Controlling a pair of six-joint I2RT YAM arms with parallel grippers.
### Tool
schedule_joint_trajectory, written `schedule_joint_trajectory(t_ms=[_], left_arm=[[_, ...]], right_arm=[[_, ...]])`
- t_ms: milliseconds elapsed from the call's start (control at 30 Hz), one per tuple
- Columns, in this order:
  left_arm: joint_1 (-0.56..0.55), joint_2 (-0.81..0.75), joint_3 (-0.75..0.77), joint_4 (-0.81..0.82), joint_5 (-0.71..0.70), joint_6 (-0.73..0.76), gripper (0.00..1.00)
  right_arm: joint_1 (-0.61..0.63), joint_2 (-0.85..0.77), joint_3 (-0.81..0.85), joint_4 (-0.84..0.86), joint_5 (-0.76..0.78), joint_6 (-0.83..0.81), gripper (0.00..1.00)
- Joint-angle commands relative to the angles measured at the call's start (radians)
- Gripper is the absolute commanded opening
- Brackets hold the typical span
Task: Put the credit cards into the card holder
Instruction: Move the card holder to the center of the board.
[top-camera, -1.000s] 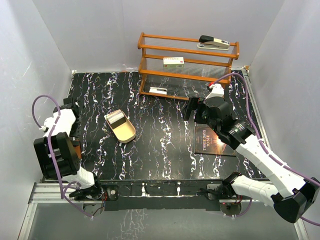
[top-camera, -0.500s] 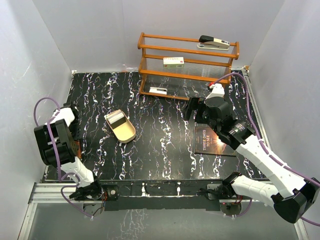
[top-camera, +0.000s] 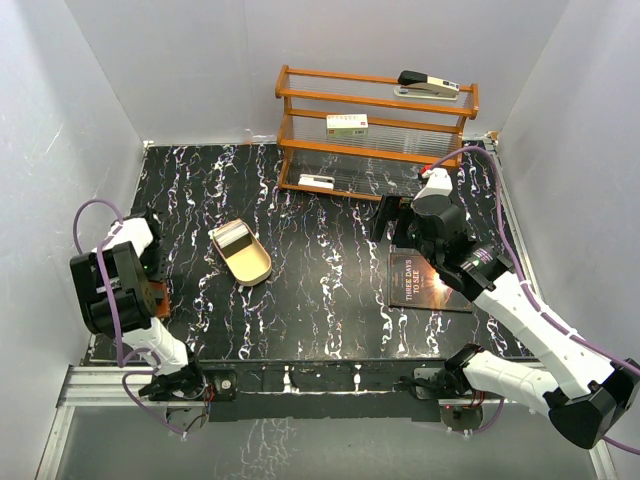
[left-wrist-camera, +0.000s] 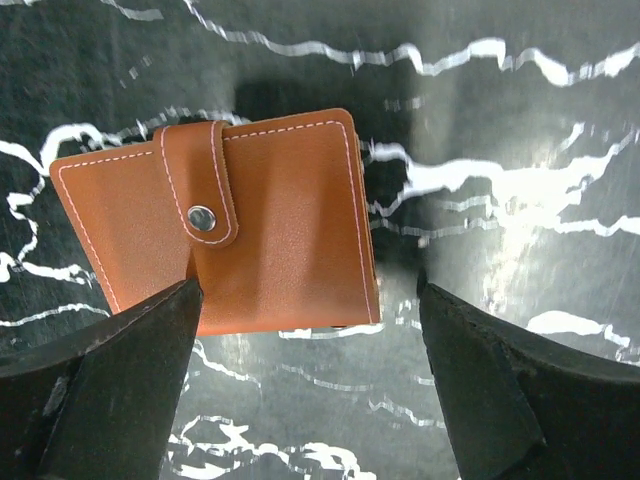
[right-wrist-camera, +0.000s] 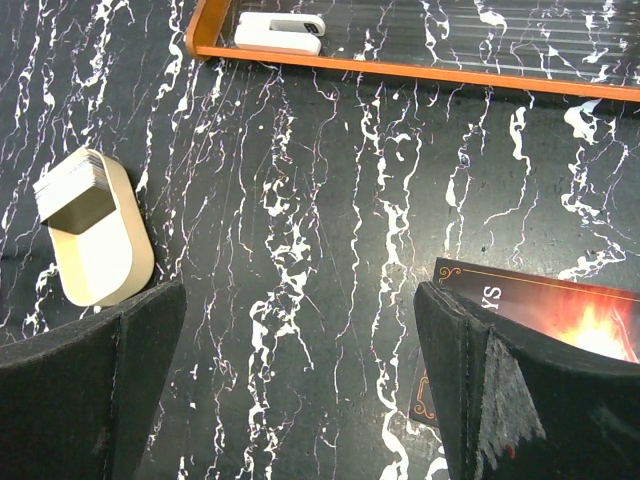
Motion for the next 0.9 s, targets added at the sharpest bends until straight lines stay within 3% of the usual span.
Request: schedule_joint_trajectory(t_ms=[0,200,333,533,700,867], left_arm=[[-0.070,-0.011,-0.025,-0.021,0.164,-0.023,0.88],[-0.198,-0.052,0.008,-0.072,0.188,-0.068,0.88],[-0.222,-0.109,-0.007,-0.097,0.193,-0.081,0.88],[-0.215,-0.177,0.011,-0.159,0.032,-0.072,0.85],[-0.164,-0.156,0.036,-0.172,-0.048,0.015,0.82],[-0.106,-0.088,0.033,-0.042,0.004,0.205,0.82]], right_arm=[[-0.004,-0.019,0.009,0.035,0.014,-0.008,0.98],[-0.004,-0.020,0.012,0.033,0.018,-0.008,0.98],[-0.004,-0.021,0.012,0.034,0.008,-0.005,0.98],[-0.004,-0.021,0.005,0.040,-0.020,0.002,0.98],[-0.004,-0.008,0.028,0.028,-0.028,-0.006,0.98],[-0.004,-0.008,0.042,0.026,-0.025,-0.022,0.98]])
